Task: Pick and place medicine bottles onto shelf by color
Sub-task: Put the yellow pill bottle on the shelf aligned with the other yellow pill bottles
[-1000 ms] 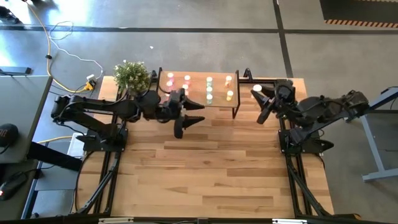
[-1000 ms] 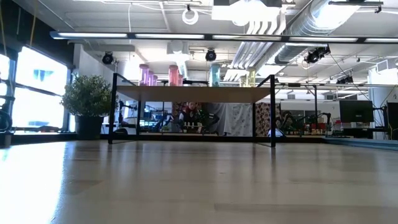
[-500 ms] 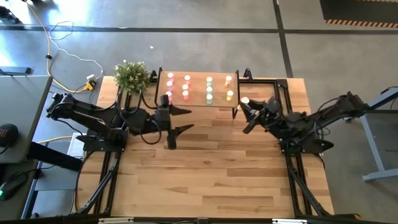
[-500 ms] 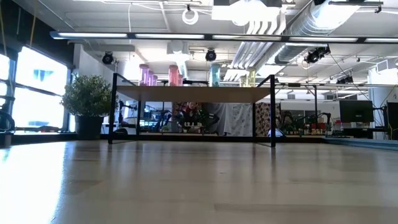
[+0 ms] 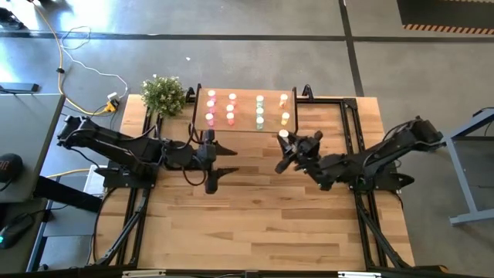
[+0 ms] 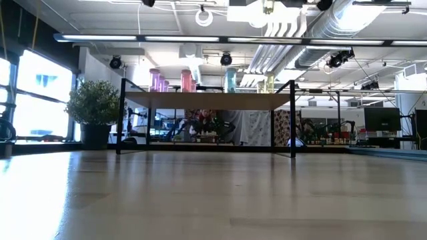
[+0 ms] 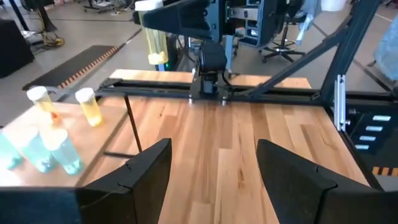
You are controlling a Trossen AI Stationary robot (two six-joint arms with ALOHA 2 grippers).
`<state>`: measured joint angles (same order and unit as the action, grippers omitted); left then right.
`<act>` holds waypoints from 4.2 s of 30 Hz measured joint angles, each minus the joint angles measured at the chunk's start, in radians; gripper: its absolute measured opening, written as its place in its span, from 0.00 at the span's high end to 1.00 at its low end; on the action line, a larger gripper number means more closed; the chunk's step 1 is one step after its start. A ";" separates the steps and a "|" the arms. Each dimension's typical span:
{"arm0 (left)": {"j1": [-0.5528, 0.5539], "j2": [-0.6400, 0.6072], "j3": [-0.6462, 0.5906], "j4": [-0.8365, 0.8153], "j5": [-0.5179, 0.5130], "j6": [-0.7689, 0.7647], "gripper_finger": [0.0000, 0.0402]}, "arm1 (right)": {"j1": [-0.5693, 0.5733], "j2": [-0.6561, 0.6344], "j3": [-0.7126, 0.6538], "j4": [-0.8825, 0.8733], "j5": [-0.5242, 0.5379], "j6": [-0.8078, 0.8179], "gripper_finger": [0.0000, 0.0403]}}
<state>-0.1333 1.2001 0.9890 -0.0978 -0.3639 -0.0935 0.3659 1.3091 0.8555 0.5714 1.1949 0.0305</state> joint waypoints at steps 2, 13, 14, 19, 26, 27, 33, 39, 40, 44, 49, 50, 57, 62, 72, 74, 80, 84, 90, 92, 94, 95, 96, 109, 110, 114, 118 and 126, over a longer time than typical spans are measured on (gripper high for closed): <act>0.000 -0.002 -0.027 0.020 0.008 0.000 0.43 | -0.010 0.036 0.001 0.001 0.012 0.043 0.73; 0.075 -0.002 -0.092 0.117 0.012 0.077 0.43 | -0.047 0.187 0.000 -0.011 0.174 0.164 0.73; 0.089 -0.002 -0.092 0.122 0.014 0.087 0.43 | -0.047 0.202 0.000 -0.013 0.193 0.181 0.73; 0.162 -0.029 -0.093 0.129 0.021 0.097 0.43 | -0.048 0.275 -0.001 -0.021 0.344 0.251 0.73; 0.259 -0.091 -0.093 0.123 0.020 0.164 0.43 | -0.099 0.348 -0.002 -0.138 0.376 0.475 0.73; 0.271 -0.097 -0.093 0.124 0.019 0.176 0.43 | -0.112 0.355 -0.002 -0.156 0.376 0.513 0.73; 0.335 -0.135 -0.093 0.097 0.016 0.220 0.43 | -0.175 0.369 -0.002 -0.216 0.376 0.591 0.73; 0.382 -0.146 -0.093 0.045 0.017 0.220 0.43 | -0.214 0.369 -0.002 -0.231 0.369 0.591 0.73; 0.388 -0.146 -0.093 0.040 0.017 0.220 0.43 | -0.219 0.369 -0.002 -0.232 0.358 0.591 0.73; 0.406 -0.146 -0.093 0.039 0.030 0.220 0.43 | -0.242 0.369 -0.002 -0.238 0.340 0.591 0.73; 0.417 -0.145 -0.093 0.038 0.051 0.219 0.43 | -0.270 0.369 -0.002 -0.248 0.319 0.591 0.73; 0.417 -0.145 -0.093 0.038 0.051 0.220 0.43 | -0.276 0.369 -0.002 -0.249 0.311 0.591 0.73; 0.417 -0.145 -0.093 0.039 0.050 0.220 0.43 | -0.302 0.368 -0.002 -0.261 0.273 0.590 0.73; 0.417 -0.145 -0.093 0.040 0.047 0.220 0.43 | -0.323 0.368 -0.002 -0.267 0.260 0.580 0.73; 0.417 -0.145 -0.093 0.040 0.047 0.221 0.43 | -0.366 0.367 -0.002 -0.268 0.217 0.579 0.73; 0.417 -0.145 -0.093 0.040 0.047 0.221 0.43 | -0.361 0.367 -0.001 -0.268 0.214 0.579 0.73; 0.417 -0.145 -0.093 0.034 0.047 0.221 0.43 | -0.329 0.367 -0.001 -0.271 0.226 0.556 0.73; 0.416 -0.145 -0.093 0.034 0.047 0.220 0.43 | -0.325 0.367 -0.001 -0.270 0.244 0.550 0.73; 0.416 -0.145 -0.093 0.034 0.047 0.220 0.43 | -0.327 0.367 -0.001 -0.271 0.246 0.564 0.73; 0.416 -0.145 -0.093 0.034 0.047 0.219 0.43 | -0.332 0.367 -0.001 -0.271 0.247 0.564 0.73; 0.416 -0.145 -0.093 0.034 0.047 0.218 0.43 | -0.336 0.367 -0.001 -0.269 0.250 0.563 0.73; 0.416 -0.145 -0.092 0.034 0.047 0.218 0.43 | -0.338 0.367 -0.001 -0.268 0.252 0.557 0.73; 0.416 -0.145 -0.093 0.034 0.047 0.218 0.43 | -0.340 0.367 -0.001 -0.266 0.252 0.552 0.73; 0.416 -0.145 -0.092 0.034 0.047 0.218 0.43 | -0.304 0.320 0.000 -0.249 0.258 0.535 0.73; 0.416 -0.145 -0.092 0.034 0.047 0.217 0.43 | -0.300 0.310 0.000 -0.249 0.266 0.530 0.73; 0.416 -0.145 -0.092 0.034 0.047 0.201 0.43 | -0.284 0.263 0.000 -0.253 0.271 0.528 0.73; 0.416 -0.145 -0.092 0.034 0.047 0.202 0.43 | -0.249 0.231 0.000 -0.266 0.265 0.530 0.73; 0.416 -0.145 -0.092 0.034 0.152 0.198 0.43 | -0.141 0.150 0.000 -0.268 0.189 0.539 0.73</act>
<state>0.2825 1.0554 0.8970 -0.0635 -0.2118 0.1048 0.2246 1.4587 0.8557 0.3030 1.3842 0.5698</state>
